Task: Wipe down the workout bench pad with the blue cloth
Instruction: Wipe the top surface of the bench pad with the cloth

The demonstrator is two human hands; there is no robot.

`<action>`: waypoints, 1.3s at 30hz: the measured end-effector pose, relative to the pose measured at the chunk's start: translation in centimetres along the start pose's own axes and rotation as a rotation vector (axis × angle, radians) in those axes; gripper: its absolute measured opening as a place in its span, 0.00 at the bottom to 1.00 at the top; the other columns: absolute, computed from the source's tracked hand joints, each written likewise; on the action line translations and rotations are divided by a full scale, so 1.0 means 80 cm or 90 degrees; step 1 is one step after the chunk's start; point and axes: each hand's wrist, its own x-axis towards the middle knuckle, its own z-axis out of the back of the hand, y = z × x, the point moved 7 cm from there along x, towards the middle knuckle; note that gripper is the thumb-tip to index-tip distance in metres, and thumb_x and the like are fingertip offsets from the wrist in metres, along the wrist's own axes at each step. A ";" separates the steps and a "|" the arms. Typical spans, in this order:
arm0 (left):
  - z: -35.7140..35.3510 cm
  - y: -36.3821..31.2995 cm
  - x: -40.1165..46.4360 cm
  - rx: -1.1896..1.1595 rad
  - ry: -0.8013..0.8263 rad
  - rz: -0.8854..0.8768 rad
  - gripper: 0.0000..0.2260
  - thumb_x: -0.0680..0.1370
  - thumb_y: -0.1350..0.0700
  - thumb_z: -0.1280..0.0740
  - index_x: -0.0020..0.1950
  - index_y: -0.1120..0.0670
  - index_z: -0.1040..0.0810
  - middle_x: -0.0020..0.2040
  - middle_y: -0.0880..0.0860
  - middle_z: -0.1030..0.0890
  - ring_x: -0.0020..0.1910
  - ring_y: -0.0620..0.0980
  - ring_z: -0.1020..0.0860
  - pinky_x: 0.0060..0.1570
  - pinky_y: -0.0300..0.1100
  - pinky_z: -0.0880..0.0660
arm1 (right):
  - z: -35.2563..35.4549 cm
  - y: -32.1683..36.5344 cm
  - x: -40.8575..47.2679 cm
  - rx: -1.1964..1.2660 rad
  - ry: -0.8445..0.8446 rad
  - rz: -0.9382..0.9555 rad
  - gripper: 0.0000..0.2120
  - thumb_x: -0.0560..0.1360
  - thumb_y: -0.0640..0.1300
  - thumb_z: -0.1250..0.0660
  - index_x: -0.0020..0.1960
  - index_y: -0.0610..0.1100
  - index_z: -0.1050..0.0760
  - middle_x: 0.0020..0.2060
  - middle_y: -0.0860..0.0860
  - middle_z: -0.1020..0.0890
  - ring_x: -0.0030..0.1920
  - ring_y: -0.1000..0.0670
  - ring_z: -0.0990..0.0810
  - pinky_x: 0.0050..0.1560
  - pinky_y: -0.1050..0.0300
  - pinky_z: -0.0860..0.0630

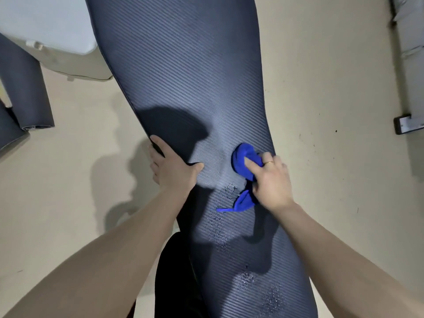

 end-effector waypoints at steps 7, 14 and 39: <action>0.027 0.022 0.000 -0.252 0.014 -0.063 0.31 0.76 0.65 0.42 0.77 0.52 0.48 0.75 0.50 0.38 0.69 0.45 0.35 0.65 0.36 0.37 | -0.005 0.064 0.018 0.034 -0.113 -0.052 0.23 0.59 0.36 0.34 0.54 0.45 0.22 0.44 0.38 0.22 0.39 0.38 0.25 0.38 0.50 0.25; 0.045 0.056 0.010 -0.328 0.022 0.041 0.14 0.77 0.61 0.45 0.59 0.52 0.28 0.53 0.55 0.21 0.55 0.56 0.23 0.60 0.49 0.27 | -0.020 0.175 0.020 0.071 0.000 0.198 0.12 0.67 0.43 0.34 0.49 0.50 0.20 0.40 0.44 0.22 0.41 0.43 0.27 0.39 0.54 0.31; -0.005 0.118 -0.044 -0.443 0.301 0.083 0.19 0.81 0.64 0.47 0.71 0.53 0.35 0.58 0.52 0.25 0.52 0.49 0.26 0.50 0.38 0.29 | -0.074 0.182 -0.127 0.023 0.025 0.202 0.27 0.55 0.40 0.25 0.53 0.53 0.22 0.42 0.44 0.21 0.36 0.43 0.24 0.37 0.56 0.26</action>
